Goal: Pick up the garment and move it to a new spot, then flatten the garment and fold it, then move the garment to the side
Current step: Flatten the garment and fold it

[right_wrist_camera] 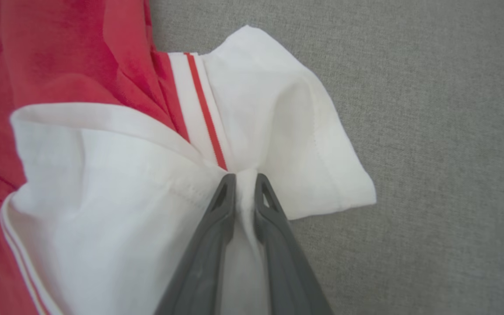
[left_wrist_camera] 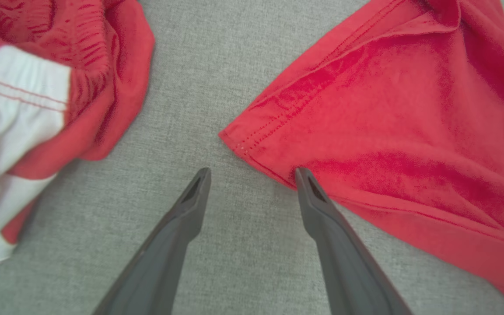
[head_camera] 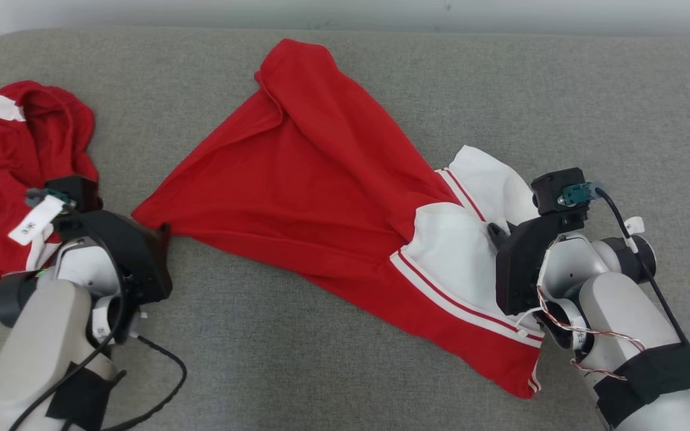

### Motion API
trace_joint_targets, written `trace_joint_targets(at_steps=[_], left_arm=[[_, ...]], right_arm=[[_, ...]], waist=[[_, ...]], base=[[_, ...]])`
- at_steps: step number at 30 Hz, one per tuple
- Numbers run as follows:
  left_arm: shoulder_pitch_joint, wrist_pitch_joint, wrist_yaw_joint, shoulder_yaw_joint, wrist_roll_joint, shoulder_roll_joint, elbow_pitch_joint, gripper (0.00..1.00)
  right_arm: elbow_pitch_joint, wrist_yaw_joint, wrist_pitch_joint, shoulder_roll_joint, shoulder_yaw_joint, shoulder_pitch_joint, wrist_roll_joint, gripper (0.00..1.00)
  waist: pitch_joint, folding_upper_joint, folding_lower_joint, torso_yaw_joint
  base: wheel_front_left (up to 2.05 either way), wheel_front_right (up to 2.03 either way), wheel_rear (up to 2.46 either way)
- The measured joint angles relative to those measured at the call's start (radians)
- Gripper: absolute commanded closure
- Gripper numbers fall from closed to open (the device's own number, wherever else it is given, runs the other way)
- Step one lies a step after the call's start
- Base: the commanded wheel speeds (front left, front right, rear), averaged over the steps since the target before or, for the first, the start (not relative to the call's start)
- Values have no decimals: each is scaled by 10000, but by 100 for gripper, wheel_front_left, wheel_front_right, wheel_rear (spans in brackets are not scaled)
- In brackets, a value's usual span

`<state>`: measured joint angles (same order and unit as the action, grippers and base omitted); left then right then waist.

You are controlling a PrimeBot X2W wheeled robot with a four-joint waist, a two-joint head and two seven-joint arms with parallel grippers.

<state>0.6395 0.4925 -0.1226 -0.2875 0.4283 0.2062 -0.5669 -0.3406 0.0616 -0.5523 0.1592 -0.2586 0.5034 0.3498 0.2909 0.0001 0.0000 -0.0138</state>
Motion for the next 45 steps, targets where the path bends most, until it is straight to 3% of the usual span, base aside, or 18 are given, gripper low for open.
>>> trace_joint_targets(at_steps=[1, 2, 3, 4, 15, 16, 17, 18, 21, 22, 24, 38, 40, 42, 44, 45], left_arm=[[40, -2, 0, 50, 6, 44, -73, 0], [74, -2, 0, 107, 6, 105, -153, 0], [109, -2, -2, 142, 6, 159, -263, 0], [148, -2, -2, 165, 6, 213, -366, 0], [722, -115, 182, 222, 155, 4, -943, 0], [739, -155, 182, 215, 153, -10, -1020, 9], [785, -186, 180, 188, 138, 4, -1080, 47], [863, -286, 174, 167, 105, 13, -1154, 100], [895, -368, 184, 115, 104, -40, -1304, 100], [921, -418, 188, 98, 104, -88, -1356, 100], [962, -462, 244, 88, 104, -138, -1429, 100], [1024, -895, 439, 90, 109, -150, -1985, 100], [1024, -903, 453, 69, 109, -198, -2006, 100], [1025, -986, 527, 48, 109, -249, -2054, 100], [1028, -1014, 527, 35, 109, -272, -2117, 100], [1028, -1064, 529, 23, 109, -286, -2159, 100]], right_arm=[[-15, 0, -35, -33, -21, 12, 2, 86], [-19, -2, -46, -59, -54, 21, 4, 86], [-19, -2, -109, -73, -71, 23, 4, 98], [-15, -2, -125, -79, -81, 22, 6, 100], [173, -2, -295, -79, -82, 16, 23, 100], [178, -2, -295, -77, -79, 16, 25, 100], [190, -2, -295, -79, -75, 17, 29, 100], [215, -2, -295, -79, -75, 19, 31, 100], [263, -2, -293, -63, -21, 11, 117, 100], [288, -19, -290, -40, 0, -7, 178, 83], [355, -50, -288, -25, 23, -39, 215, 0], [1141, -176, -464, 38, -121, -748, 462, 0], [1287, -176, -456, 73, -102, -863, 456, 15], [1411, -163, -445, 81, -90, -884, 443, 52], [1528, -130, -445, 79, -92, -867, 426, 59], [1540, -96, -447, 81, -104, -869, 374, 67]], waist=[[0, 0, 0, -25], [-2, 0, 0, -57], [-2, 0, 0, -92], [-1, 0, 0, -129], [164, 0, -1, -425], [175, 0, 0, -434], [184, 0, 0, -441], [193, 0, -1, -446], [195, 0, -1, -430], [186, 0, 0, -409], [157, 0, 0, -368], [-116, 0, -1, -415], [-152, 0, 0, -456], [-173, 0, 0, -478], [-190, -1, -1, -492], [-199, -1, -1, -496]], base=[[0, 0, 0], [0, 0, 0], [0, 0, 0], [0, 0, 0], [0, 0, 0], [0, 0, 0], [0, 0, 0], [0, 0, 0], [0, 0, 0], [0, 0, 0], [0, 0, 0], [0, 0, 0], [0, 0, 0], [0, 0, 0], [0, 0, 0], [0, 0, 0]])
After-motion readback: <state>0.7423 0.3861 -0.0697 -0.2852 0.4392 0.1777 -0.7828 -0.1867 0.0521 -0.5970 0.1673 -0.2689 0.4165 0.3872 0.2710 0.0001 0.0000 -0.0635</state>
